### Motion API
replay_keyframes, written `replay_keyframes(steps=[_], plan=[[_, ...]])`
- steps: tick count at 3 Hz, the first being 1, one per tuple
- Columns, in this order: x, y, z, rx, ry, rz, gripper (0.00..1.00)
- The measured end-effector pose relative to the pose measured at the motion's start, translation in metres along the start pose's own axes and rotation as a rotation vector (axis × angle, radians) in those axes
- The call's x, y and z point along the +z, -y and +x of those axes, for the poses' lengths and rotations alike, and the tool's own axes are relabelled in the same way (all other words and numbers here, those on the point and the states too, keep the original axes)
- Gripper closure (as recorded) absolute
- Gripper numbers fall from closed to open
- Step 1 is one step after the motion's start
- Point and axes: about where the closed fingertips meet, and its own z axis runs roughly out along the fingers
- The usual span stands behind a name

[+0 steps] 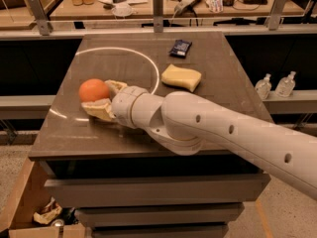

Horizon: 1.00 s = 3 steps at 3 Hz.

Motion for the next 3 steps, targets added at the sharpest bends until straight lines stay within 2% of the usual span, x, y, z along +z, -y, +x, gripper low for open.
replay_keyframes(steps=[1, 2, 3], plan=[[-0.039, 0.034, -0.012, -0.079, -0.034, 0.242, 1.0], [-0.066, 0.056, -0.019, -0.116, -0.072, 0.367, 1.0], [-0.09, 0.076, -0.02, -0.127, -0.102, 0.473, 1.0]])
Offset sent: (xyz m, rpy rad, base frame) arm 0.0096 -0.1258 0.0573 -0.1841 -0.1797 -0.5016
